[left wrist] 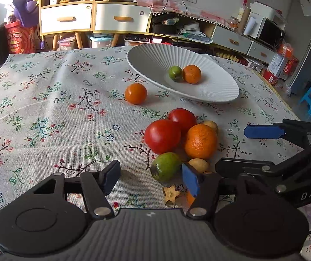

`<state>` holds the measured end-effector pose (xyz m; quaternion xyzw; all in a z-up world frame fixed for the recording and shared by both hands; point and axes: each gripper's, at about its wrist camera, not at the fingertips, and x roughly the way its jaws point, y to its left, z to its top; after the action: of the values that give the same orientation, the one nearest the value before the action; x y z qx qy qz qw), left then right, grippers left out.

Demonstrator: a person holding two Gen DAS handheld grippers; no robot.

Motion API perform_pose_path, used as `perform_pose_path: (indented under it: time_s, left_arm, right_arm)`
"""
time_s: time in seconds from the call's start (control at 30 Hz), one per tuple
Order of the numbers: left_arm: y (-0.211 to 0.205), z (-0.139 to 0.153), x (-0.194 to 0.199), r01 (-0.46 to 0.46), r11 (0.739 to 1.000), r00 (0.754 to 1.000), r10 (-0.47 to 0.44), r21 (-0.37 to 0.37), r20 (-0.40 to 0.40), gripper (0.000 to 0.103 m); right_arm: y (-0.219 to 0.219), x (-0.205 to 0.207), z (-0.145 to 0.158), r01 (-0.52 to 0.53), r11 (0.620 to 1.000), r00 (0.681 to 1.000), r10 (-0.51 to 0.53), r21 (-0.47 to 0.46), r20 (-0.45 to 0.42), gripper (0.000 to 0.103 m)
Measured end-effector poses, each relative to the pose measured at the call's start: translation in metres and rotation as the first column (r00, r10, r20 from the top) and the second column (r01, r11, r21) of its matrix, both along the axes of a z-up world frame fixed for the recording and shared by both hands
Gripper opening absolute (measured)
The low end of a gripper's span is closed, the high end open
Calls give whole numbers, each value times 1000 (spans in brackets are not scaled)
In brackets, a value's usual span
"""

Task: Organize fruits
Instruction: 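Grasp a second green lime with the left tool while the right tool grasps a mandarin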

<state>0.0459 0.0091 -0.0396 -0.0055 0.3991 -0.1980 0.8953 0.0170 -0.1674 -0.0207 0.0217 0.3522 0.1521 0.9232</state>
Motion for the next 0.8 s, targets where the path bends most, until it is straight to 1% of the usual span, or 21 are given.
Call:
perform_pose_path:
  time_s: [0.03,0.07,0.13,0.17,0.27,0.4,0.47,0.67,0.8]
  left_arm:
    - [-1,0,0,7,1000,1000,-7,-3,1,48]
    - [-2,0,-1,18,1000,1000,-18,-6,3,44]
    - [-4,-1,-1,32,999,999,-32,-7,4,29]
    - [-6,-1,-1,37,999,999,-37,-6,5,24]
    - [-6,1,-2,29,999,999,-29,16,13,24]
    - [-3,3,-2,12,999,1000,-12,37,9,24]
    - [0,5,-2,1,999,1000,-2,46,6,24]
    - [5,8,-3,-17,999,1000,17,50,-2,24]
    - [5,9,-4,-16,999,1000,16,51,0,24]
  right_arm:
    - [0,0,0,-3,1000,1000,3,2,-1,96]
    - [1,1,1,-8,1000,1000,8,6,-3,94]
    - [2,1,1,-15,1000,1000,15,10,-8,90]
    - [2,2,1,-20,1000,1000,20,13,-12,87]
    - [4,2,1,-30,999,999,30,22,-21,81]
    - [7,4,1,-38,999,999,39,29,-30,77]
    - [9,5,1,-43,999,998,44,31,-35,72]
    - [13,10,0,-50,998,997,52,45,-53,61]
    - [16,15,-2,-41,998,997,44,48,-57,58]
